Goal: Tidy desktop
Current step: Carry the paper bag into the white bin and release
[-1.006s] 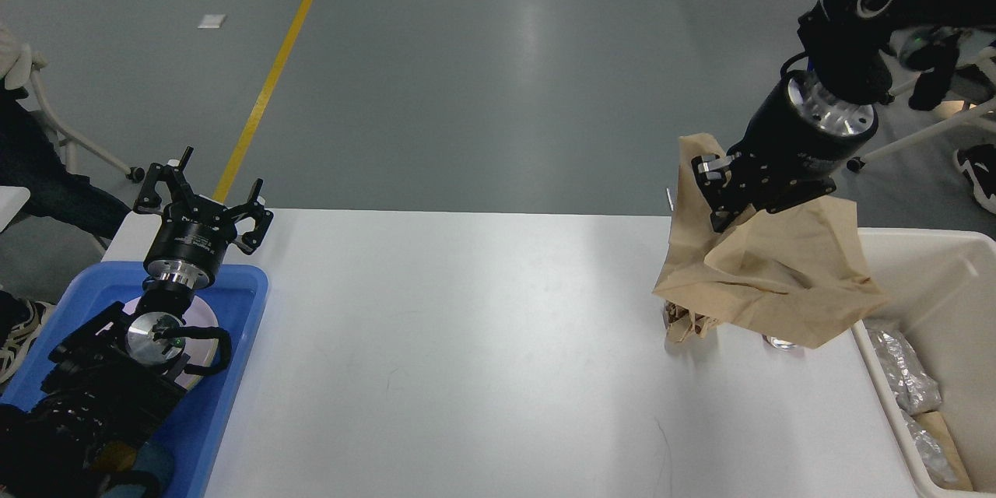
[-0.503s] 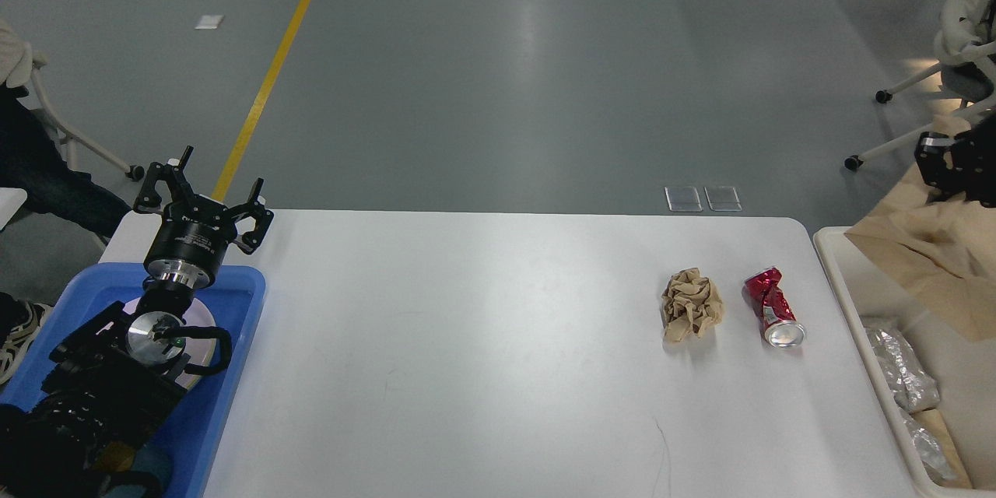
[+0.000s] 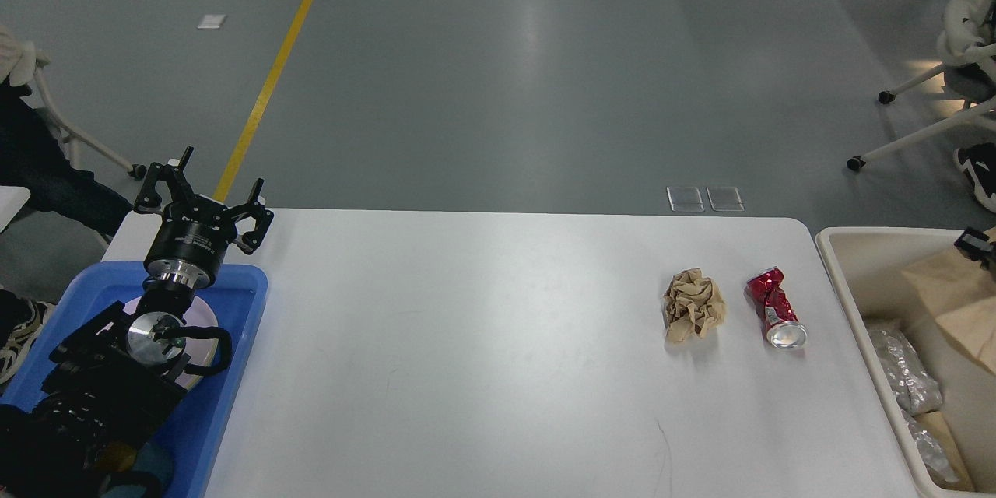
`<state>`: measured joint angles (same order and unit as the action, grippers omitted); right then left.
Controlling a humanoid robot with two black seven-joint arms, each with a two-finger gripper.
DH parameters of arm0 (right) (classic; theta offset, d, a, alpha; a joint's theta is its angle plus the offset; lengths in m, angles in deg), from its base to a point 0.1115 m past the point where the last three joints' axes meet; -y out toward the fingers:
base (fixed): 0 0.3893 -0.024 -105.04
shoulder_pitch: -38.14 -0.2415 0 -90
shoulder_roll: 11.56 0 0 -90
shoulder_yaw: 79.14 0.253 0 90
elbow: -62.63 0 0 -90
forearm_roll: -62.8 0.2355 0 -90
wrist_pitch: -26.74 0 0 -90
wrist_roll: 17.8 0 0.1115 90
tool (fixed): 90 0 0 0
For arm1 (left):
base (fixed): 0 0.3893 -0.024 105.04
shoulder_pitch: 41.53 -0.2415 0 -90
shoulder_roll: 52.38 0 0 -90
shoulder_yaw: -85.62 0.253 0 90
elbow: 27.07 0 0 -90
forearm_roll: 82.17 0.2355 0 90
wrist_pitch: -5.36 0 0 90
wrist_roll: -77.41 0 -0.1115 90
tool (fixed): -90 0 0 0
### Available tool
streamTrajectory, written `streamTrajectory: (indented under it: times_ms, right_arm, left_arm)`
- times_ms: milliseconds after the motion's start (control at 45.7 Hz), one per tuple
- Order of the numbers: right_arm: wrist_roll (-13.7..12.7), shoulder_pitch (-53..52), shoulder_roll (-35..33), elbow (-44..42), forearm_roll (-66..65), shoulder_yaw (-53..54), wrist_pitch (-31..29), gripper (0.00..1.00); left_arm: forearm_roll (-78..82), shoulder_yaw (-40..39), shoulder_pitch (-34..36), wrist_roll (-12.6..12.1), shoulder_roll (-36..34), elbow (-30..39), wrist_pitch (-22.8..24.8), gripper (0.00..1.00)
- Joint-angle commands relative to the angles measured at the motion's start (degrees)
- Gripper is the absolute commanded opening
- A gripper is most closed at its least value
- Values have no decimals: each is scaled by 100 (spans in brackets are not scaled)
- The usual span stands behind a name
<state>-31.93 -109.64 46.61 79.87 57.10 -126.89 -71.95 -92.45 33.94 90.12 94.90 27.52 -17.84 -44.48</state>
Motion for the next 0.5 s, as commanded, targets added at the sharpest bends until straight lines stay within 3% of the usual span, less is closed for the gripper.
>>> streamTrajectory:
  times_ms: [0, 241, 481]
  right_arm:
    - [-1, 346, 194, -212, -1, -5, 70, 100]
    - [-1, 320, 441, -159, -1, -14, 70, 100]
    - [-19, -1085, 836, 191, 25, -804, -377, 100]
  left_arm:
    - [0, 0, 0, 0, -1, 0, 0, 97]
    - [0, 0, 0, 0, -1, 0, 0, 97]
    - [0, 0, 0, 0, -1, 0, 0, 97]
